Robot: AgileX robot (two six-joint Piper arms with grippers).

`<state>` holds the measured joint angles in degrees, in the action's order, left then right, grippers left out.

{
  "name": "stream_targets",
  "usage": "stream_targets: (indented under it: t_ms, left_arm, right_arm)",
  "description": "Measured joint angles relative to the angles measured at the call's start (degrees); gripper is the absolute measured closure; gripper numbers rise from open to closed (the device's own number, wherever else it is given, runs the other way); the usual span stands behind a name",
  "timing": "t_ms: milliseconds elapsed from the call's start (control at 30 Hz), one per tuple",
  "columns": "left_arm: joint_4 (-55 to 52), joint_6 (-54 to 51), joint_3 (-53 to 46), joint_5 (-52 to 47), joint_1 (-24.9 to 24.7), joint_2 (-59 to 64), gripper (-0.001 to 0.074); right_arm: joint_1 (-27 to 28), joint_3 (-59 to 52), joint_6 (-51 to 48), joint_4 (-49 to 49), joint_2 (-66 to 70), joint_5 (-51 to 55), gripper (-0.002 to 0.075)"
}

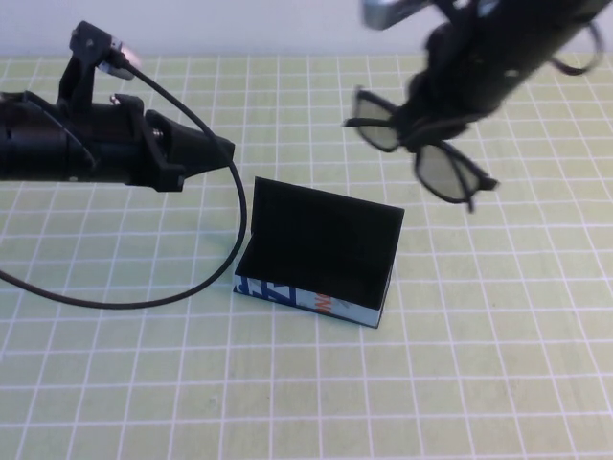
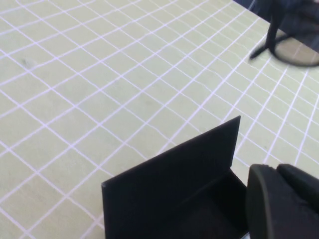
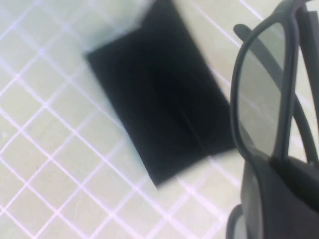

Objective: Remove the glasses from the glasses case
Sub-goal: Place the glasses on the table

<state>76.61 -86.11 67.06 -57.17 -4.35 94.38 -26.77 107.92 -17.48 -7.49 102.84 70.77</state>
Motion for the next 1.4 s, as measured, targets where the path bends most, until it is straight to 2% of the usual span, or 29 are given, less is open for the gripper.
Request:
stream_targets:
  t_ms: [200, 333, 500, 700, 933, 1233, 1400]
  left_arm:
    - [-1.53, 1.96, 0.0, -0.25, 0.0, -1.47, 0.0739]
    - [-1.74, 2.65, 0.0, -0.4, 0.0, -2.03, 0.0739]
    - [-1.8, 2.87, 0.0, -0.4, 0.0, -2.16, 0.0739]
    - [-2.0, 3.01, 0.0, -0.28, 0.0, -2.16, 0.0739]
    - [-2.78, 3.01, 0.0, -0.28, 0.0, -2.16, 0.0739]
    - [-2.9, 3.01, 0.0, -0.41, 0.0, -2.16, 0.0739]
    - [-2.63, 3.01, 0.0, 1.19, 0.0, -2.16, 0.0739]
  right_arm:
    - [4.94, -18.09, 13.08, 0.41, -11.03, -7.13, 0.0715]
    - [5.3, -31.18, 20.33, 0.27, -15.13, -16.6, 0.0715]
    - [5.3, -41.68, 25.16, -1.35, -12.86, -26.81, 0.0715]
    - [5.3, -43.23, 25.81, -5.09, -5.3, -31.98, 0.0715]
    - [5.3, -43.23, 25.9, -6.29, -0.5, -33.19, 0.071]
    - [5.3, -42.67, 25.9, -5.38, 0.32, -32.18, 0.0545]
    - [5.3, -39.14, 25.9, -2.6, -0.96, -26.01, 0.051]
